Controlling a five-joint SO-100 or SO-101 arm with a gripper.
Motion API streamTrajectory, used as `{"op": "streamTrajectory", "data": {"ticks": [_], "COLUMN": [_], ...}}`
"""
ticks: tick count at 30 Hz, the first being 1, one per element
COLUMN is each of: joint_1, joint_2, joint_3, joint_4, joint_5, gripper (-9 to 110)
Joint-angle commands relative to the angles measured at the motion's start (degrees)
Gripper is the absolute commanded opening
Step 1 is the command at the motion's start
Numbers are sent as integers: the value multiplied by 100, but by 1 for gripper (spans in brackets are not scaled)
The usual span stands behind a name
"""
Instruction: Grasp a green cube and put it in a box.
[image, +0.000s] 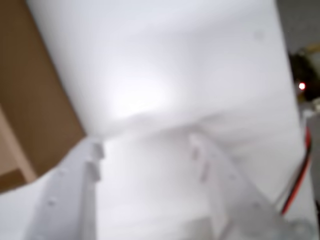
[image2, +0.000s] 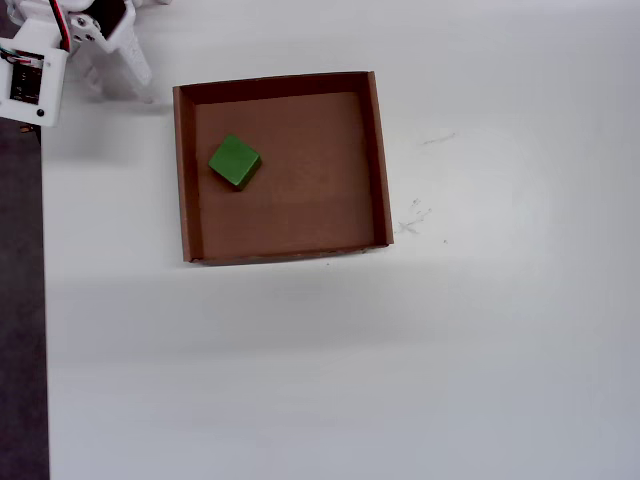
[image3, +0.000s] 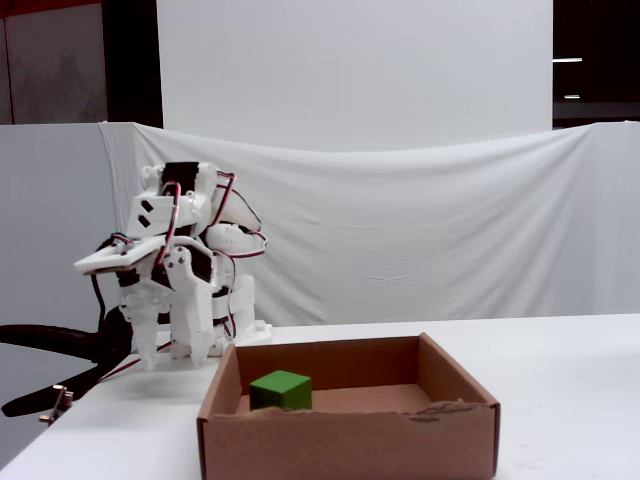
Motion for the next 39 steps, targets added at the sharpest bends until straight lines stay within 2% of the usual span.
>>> {"op": "streamTrajectory", "data": {"ticks": [1, 39], "joint_1": [132, 290], "joint_2": [44, 44], "joint_3": [-26, -26], "joint_4": [62, 62], "joint_5": [44, 70], "gripper": [24, 24]}}
